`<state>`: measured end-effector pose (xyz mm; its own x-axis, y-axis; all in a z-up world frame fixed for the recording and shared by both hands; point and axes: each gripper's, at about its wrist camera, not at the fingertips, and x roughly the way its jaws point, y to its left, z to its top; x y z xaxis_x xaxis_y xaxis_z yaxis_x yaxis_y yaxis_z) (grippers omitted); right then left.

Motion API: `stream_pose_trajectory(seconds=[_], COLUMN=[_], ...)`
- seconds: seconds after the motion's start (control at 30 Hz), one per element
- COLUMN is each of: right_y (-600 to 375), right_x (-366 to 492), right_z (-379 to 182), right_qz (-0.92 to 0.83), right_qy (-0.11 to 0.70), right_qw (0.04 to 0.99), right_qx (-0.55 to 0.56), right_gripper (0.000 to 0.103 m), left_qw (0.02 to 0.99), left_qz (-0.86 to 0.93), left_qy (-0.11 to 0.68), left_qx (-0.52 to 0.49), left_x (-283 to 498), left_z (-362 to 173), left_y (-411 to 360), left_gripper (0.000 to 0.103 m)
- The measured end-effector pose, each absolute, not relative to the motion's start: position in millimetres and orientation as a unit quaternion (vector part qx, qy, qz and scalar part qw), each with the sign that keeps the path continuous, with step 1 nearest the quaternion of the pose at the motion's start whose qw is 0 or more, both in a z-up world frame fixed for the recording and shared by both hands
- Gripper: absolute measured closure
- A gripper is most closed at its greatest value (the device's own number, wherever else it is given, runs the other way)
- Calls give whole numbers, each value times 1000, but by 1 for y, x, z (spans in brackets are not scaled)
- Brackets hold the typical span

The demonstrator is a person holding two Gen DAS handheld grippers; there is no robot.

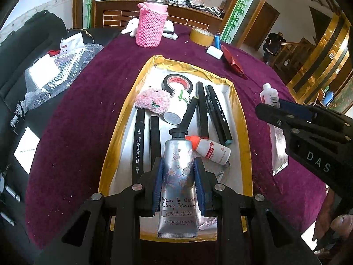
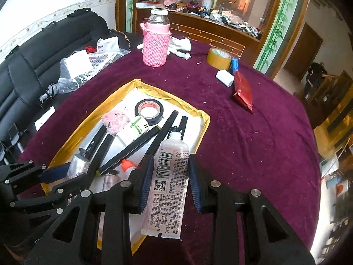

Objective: Organize objects
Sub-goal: 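Carry the cream tube and white tube to the tray with both grippers, then lower the cream tube and white tube into the tray and open both grippers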

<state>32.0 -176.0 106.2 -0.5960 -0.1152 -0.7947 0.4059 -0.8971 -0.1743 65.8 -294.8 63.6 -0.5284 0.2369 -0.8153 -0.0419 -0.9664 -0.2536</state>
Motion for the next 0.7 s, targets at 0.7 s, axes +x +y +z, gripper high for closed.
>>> stream_pose_trajectory(seconds=[0.7], right_y=[-186], right_x=[33], right_z=[93], right_qz=[-868], right_qy=[205], right_qw=[156], right_qx=[424], right_gripper=[73], left_qw=[78], left_qz=[860], left_qy=[-100], left_qx=[-493], left_x=[62], left_z=[52], left_y=[-296], left_gripper=[80])
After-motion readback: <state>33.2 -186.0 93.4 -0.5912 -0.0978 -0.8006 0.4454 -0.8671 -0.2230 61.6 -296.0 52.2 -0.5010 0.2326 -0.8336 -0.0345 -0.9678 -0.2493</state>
